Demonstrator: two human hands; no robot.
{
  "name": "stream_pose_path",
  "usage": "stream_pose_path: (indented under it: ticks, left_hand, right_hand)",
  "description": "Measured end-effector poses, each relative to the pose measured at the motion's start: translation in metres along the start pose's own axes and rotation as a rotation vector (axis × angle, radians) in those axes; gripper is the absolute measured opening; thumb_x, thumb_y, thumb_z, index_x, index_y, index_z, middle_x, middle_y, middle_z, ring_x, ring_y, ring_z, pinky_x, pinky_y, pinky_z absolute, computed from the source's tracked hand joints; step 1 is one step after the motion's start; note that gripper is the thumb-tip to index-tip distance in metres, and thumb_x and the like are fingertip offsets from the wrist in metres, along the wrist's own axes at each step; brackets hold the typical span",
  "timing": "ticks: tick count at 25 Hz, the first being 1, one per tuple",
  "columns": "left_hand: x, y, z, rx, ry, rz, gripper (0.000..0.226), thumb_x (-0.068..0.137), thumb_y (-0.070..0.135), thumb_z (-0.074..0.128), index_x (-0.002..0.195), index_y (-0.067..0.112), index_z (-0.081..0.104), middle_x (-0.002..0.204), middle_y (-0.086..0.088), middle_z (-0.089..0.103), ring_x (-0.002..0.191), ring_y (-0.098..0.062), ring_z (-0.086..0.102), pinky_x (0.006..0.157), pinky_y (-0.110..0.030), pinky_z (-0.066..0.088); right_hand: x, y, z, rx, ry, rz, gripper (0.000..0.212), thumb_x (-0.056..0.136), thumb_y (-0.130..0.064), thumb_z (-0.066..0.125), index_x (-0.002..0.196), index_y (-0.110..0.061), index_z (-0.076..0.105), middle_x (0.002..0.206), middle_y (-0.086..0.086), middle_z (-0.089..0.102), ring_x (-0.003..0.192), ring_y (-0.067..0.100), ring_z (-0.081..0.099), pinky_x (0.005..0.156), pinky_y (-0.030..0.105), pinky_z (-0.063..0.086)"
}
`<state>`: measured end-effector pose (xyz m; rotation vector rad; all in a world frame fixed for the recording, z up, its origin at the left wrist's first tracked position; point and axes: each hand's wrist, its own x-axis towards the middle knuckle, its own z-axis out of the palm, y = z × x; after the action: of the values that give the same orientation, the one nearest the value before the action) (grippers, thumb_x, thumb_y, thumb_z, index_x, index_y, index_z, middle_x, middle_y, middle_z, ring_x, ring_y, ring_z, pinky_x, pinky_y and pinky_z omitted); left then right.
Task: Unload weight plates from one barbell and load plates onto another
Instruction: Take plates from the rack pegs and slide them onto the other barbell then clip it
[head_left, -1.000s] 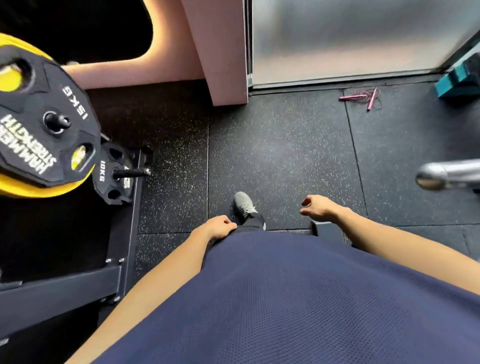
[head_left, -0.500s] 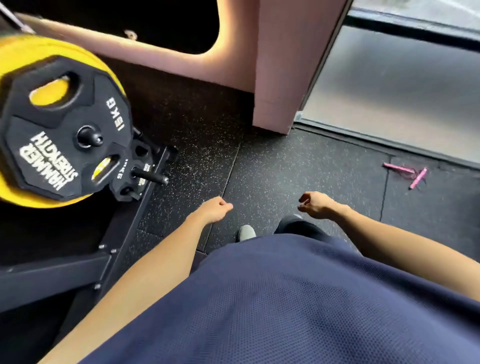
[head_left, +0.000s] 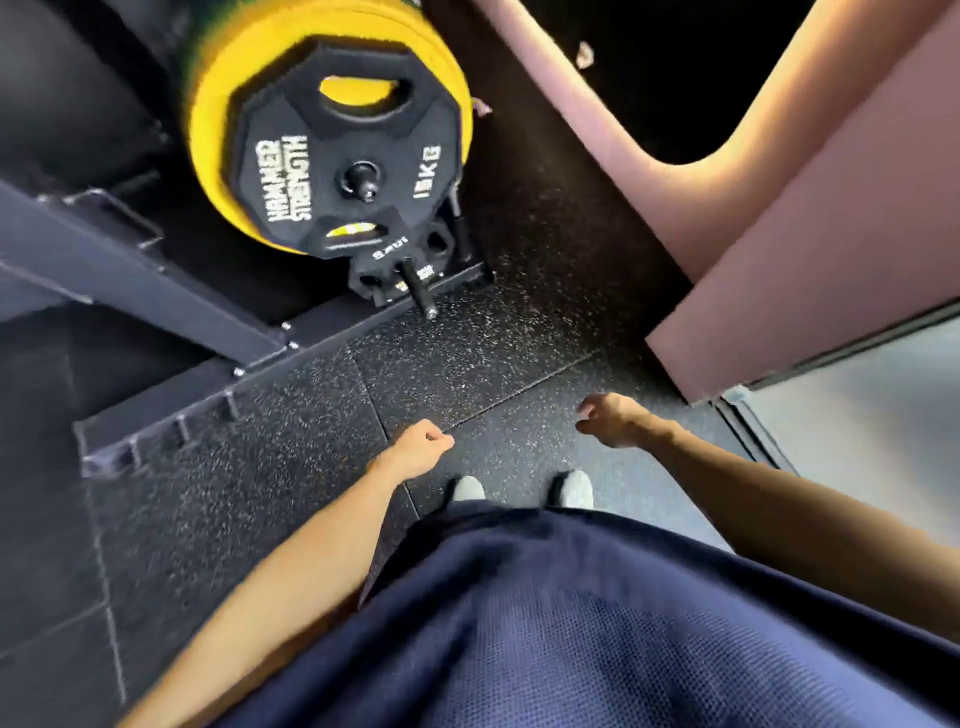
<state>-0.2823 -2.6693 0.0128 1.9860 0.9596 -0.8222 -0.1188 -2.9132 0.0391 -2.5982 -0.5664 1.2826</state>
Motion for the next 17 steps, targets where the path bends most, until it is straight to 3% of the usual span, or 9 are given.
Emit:
stream_pose_path:
  ticks: [6,13,17]
  left_hand:
    - [-0.031,0.026,-0.026,-0.175,0.189,-0.012,0.038,0.098,0.039,0.051,0.126,0.014,0.051,0.115,-0.003,0.054,0.095,-0.018,0.053,0.08,-0.03,0.037]
    - [-0.068,0.093,-0.158,-0.227,0.492,0.137,0.041,0.098,0.045,0.047,0.13,0.02,0.045,0.094,0.0,0.061,0.066,-0.016,0.054,0.059,-0.032,0.039]
    - [-0.109,0.129,-0.239,-0.252,0.688,0.261,0.046,0.099,0.044,0.046,0.137,0.017,0.045,0.124,-0.005,0.056,0.105,-0.021,0.055,0.085,-0.032,0.041]
  right_hand:
    - [0.016,-0.048,-0.052,-0.079,-0.006,-0.195,0.041,0.094,-0.024,0.057,0.133,-0.012,0.053,0.133,0.006,0.057,0.121,0.024,0.056,0.096,0.026,0.042]
    - [0.014,-0.135,-0.159,-0.026,0.225,-0.413,0.049,0.092,-0.028,0.059,0.137,-0.01,0.048,0.134,0.013,0.057,0.124,0.028,0.053,0.101,0.031,0.041]
    - [-0.011,-0.194,-0.232,-0.03,0.392,-0.575,0.048,0.093,-0.026,0.059,0.137,-0.009,0.047,0.133,0.014,0.057,0.124,0.03,0.053,0.098,0.032,0.041]
